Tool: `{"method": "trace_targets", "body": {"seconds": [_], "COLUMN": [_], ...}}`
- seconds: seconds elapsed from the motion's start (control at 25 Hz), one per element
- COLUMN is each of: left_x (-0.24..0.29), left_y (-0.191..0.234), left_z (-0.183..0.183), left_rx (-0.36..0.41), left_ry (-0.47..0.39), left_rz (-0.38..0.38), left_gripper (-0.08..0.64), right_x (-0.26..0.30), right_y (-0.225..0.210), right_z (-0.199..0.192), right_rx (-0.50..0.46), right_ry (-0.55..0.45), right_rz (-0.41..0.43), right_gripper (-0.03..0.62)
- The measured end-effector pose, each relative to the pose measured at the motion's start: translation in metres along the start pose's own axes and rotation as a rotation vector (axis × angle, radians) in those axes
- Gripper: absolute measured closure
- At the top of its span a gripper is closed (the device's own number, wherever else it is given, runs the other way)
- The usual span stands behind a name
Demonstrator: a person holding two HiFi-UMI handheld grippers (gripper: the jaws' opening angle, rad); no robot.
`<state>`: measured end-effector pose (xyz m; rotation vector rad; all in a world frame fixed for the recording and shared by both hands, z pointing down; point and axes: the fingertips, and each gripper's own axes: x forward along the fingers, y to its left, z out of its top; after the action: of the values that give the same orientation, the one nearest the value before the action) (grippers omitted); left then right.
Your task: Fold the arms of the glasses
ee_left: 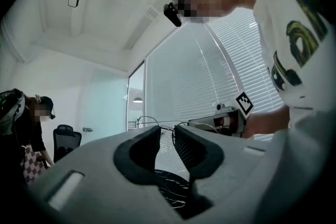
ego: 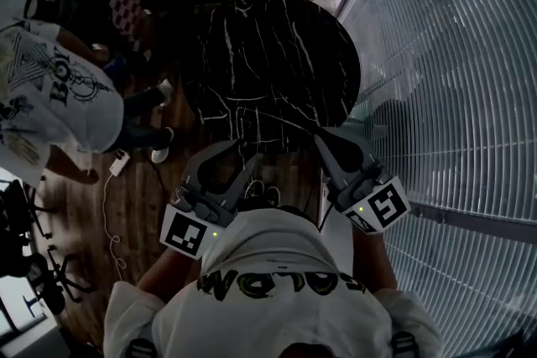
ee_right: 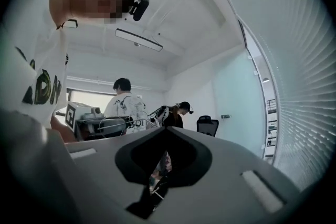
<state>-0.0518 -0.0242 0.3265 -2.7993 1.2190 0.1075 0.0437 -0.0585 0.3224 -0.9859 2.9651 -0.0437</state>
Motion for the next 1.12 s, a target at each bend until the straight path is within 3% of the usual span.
{"method": "trace_targets", "body": {"seconds": [0.4, 0.6, 1.12], "left_x": [0.001, 0.004, 0.010], "left_y": [0.011, 0.012, 0.013], "left_z": [-0.002, -0.001, -0.004], "left_rx": [-0.003, -0.001, -0.009], "left_ry": [-0.005, -0.008, -0.004], "left_rz": [0.012, 0.012, 0.025], "left_gripper": [0.472, 0.472, 0.472], "right_x": [0.004, 0.003, 0.010], "right_y": [0.009, 0.022, 0.067], "right_z": [-0.011, -0.010, -0.014], "right_rx": [0.103, 0.167, 0.212], "right_ry": [-0.015, -0.045, -0.059], "right_rz": [0.063, 0.152, 0.301], "right_gripper": [0.591, 0.591, 0.589]}}
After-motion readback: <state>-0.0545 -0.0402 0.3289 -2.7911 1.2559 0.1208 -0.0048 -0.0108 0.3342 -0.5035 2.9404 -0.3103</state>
